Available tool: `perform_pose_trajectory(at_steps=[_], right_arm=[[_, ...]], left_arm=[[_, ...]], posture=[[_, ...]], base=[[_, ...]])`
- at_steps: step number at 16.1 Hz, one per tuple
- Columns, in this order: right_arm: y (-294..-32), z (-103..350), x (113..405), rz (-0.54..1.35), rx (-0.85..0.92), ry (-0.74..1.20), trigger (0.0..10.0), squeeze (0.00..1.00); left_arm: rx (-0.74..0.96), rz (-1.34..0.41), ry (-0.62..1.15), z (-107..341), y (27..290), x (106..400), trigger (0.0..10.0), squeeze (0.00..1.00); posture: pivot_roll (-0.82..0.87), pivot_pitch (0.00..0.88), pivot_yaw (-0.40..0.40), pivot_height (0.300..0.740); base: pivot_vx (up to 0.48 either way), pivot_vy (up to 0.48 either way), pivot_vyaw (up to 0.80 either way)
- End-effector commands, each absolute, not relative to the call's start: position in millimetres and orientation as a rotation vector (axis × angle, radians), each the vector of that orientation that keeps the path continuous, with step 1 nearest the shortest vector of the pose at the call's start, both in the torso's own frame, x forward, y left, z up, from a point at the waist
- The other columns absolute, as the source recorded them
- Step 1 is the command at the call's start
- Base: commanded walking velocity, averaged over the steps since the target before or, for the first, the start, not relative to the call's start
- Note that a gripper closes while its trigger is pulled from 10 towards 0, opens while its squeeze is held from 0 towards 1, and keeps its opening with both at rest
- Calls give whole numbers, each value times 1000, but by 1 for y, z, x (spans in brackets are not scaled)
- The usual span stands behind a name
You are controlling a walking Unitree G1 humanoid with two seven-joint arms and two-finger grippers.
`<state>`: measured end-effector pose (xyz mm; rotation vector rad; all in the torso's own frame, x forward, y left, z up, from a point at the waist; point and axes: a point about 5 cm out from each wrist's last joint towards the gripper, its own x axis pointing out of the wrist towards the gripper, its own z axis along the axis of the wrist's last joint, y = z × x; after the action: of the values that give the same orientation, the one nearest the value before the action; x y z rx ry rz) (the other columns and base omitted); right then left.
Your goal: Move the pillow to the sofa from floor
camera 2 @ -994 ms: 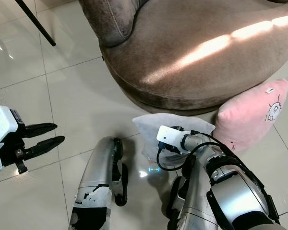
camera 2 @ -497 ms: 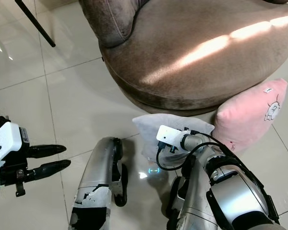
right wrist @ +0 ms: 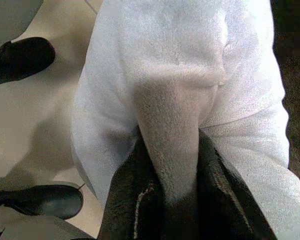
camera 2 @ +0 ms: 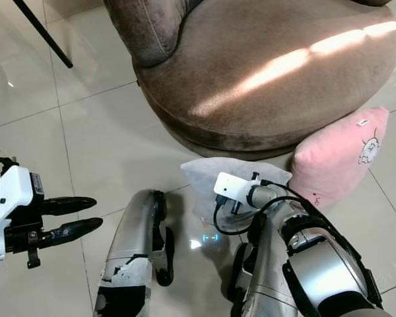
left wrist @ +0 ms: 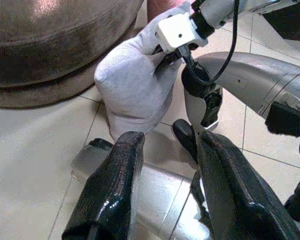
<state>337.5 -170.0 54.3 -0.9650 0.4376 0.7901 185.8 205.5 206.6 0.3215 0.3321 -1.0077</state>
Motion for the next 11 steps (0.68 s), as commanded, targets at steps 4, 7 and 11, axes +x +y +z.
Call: perform_pose_trajectory(at_steps=[4, 7, 11], right_arm=[[-166, 45, 329, 804, -779, 478, 0, 0], [-151, 77, 345, 822, -587, 279, 0, 0], [-160, 143, 370, 719, -455, -29, 0, 0]], left_arm=[[293, -952, 320, 196, 208, 194, 10000, 0], [279, -733, 207, 187, 223, 220, 10000, 0], [225, -522, 31, 186, 225, 252, 10000, 0]], posture=[[350, 300, 73, 570], [268, 246, 37, 570], [76, 148, 23, 570]], base=[[0, 0, 0], [0, 0, 0], [0, 0, 0]])
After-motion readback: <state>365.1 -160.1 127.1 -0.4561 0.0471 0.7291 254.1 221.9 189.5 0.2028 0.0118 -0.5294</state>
